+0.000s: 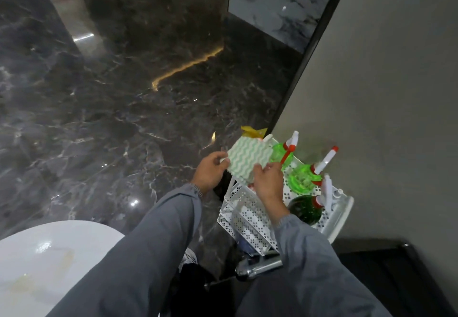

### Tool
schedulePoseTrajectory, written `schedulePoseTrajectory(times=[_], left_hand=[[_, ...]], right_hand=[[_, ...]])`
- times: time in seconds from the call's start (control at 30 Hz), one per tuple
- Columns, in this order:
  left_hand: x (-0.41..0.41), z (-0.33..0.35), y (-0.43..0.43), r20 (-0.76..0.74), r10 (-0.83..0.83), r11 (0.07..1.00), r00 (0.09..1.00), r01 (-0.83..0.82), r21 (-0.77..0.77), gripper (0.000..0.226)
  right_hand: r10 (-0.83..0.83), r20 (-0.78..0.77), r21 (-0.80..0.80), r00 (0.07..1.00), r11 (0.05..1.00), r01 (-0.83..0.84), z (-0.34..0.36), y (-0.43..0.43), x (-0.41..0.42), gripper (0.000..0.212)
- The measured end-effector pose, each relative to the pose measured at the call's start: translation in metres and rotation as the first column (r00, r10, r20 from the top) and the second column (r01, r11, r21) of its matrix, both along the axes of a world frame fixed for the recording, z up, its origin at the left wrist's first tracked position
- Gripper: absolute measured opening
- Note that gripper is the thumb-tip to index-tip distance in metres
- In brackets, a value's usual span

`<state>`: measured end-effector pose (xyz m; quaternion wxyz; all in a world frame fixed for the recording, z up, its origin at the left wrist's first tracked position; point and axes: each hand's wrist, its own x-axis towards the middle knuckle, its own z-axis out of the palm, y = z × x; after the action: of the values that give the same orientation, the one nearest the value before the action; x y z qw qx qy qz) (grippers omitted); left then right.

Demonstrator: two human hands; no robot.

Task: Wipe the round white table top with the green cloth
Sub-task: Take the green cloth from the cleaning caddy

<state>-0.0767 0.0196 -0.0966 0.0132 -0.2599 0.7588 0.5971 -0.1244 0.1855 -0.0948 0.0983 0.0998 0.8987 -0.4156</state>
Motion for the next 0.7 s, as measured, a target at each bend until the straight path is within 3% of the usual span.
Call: schedulePoseTrajectory(times=[0.1, 0.27, 0.4, 0.5, 0.57, 0.7], left_hand=[[-0.006, -0.006, 0.001, -0.041, 0.086, 0.996, 0.996, -0.084, 0.039, 0.01], [-0.002, 0.0, -0.003, -0.084, 0.202, 0.969, 0.976, -0.187, 0.162, 0.021], [0.007, 0.018, -0.002, -0.119, 0.284, 0.909, 0.952, -0.227, 0.351, 0.03], [0.027, 0.036, -0.009, -0.119, 0.385, 0.791, 0.915, -0.26, 0.554, 0.034], [0.051, 0.046, -0.025, -0.121, 0.452, 0.722, 0.884, -0.284, 0.631, 0.036], [0.129, 0.052, -0.062, -0.126, 0.601, 0.652, 0.789, -0.393, 0.648, 0.04]], right_hand=[[-0.047, 0.03, -0.053, 0.998, 0.997, 0.048, -0.003, -0.004, -0.005, 0.034], [-0.148, 0.074, -0.268, 0.986, 0.95, 0.162, -0.01, -0.018, -0.005, 0.013], [-0.187, -0.043, -0.37, 0.981, 0.915, 0.158, 0.013, -0.028, 0.01, 0.016], [-0.12, -0.166, -0.413, 0.979, 0.91, 0.041, 0.032, -0.042, 0.024, 0.004], [-0.022, -0.205, -0.42, 0.979, 0.905, -0.068, 0.044, -0.059, 0.036, 0.008], [0.264, -0.153, -0.505, 0.952, 0.808, -0.305, 0.051, -0.108, 0.077, 0.01]])
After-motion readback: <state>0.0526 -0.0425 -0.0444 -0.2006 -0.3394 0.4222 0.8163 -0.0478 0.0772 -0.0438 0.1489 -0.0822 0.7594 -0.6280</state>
